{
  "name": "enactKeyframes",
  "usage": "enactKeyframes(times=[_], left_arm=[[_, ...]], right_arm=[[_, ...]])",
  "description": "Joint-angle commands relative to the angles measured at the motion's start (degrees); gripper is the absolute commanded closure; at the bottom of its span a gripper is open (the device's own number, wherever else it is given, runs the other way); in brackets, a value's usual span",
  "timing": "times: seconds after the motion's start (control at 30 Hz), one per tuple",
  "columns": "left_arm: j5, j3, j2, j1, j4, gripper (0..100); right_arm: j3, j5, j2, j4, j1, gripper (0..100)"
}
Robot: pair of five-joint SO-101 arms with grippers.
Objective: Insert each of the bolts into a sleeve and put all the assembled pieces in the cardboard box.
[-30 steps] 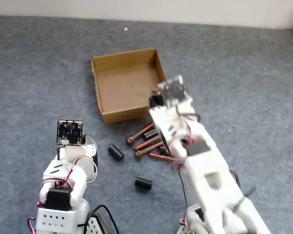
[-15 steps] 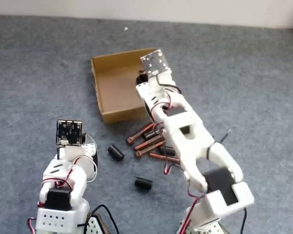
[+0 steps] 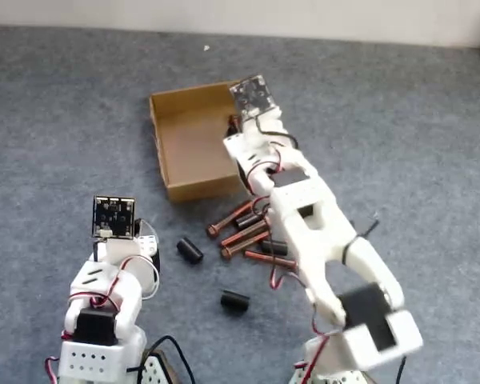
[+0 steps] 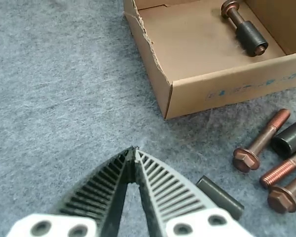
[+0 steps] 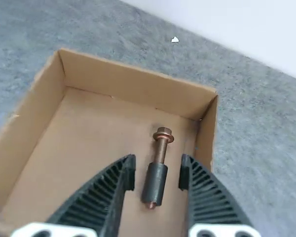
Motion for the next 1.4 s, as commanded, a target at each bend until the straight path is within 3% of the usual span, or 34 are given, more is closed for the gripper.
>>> enactKeyframes(times=[0.0,0.3,0.47,0.63,0.97,1.37], left_arm=[[-0.8,1.2,-0.3,-0.9,-1.5,99],[-0.8,1.2,-0.3,-1.0,-1.5,99],[-0.8,1.2,-0.3,-1.0,-1.4,99],[-0.8,1.2,-0.3,-1.0,-1.4,99],[-0.8,1.2,-0.3,-1.0,-1.3,99],[-0.8,1.2,-0.3,-1.0,-1.3,99]], right_arm=[[-3.1,0.4,-12.4,14.1,-0.7,86.4],[-2.9,0.4,-19.9,44.4,-0.6,86.4],[-2.9,1.1,-19.9,56.0,-0.6,86.4],[-2.7,11.3,-19.8,63.0,-1.8,86.4],[15.0,19.0,-19.8,50.9,-3.6,86.5],[18.8,23.5,-19.6,42.0,-1.2,86.5]])
